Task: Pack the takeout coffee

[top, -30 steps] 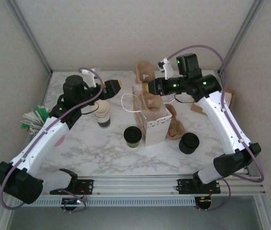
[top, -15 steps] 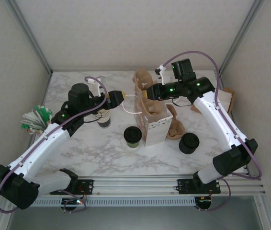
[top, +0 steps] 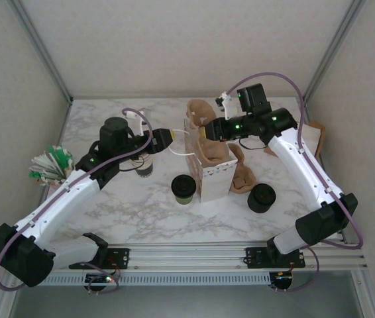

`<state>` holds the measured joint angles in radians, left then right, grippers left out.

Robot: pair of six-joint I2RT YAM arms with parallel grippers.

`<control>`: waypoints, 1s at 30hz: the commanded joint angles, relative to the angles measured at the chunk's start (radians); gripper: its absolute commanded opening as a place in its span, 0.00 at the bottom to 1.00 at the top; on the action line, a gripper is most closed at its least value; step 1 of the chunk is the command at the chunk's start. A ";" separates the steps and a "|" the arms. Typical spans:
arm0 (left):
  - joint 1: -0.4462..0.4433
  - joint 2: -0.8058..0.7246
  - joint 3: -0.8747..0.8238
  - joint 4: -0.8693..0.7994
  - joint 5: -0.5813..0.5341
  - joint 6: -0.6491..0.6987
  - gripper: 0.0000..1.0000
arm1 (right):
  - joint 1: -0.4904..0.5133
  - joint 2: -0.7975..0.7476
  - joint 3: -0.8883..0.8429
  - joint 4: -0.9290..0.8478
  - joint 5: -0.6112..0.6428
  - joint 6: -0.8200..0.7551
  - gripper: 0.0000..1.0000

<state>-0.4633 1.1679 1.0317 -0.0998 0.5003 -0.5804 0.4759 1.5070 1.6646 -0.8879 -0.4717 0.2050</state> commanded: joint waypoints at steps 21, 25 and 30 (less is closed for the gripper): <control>-0.024 0.051 0.008 0.028 -0.039 -0.012 0.07 | 0.045 -0.019 -0.027 -0.085 0.133 -0.040 0.28; -0.024 0.055 0.011 0.029 -0.043 -0.015 0.07 | 0.067 -0.025 -0.032 -0.091 0.160 -0.056 0.28; -0.025 0.061 0.013 0.029 -0.048 -0.016 0.06 | 0.082 -0.062 -0.055 -0.071 0.173 -0.067 0.28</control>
<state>-0.4793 1.2194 1.0317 -0.0864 0.4725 -0.5991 0.5446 1.4895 1.6287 -0.9501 -0.3206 0.1658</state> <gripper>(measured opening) 0.072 0.285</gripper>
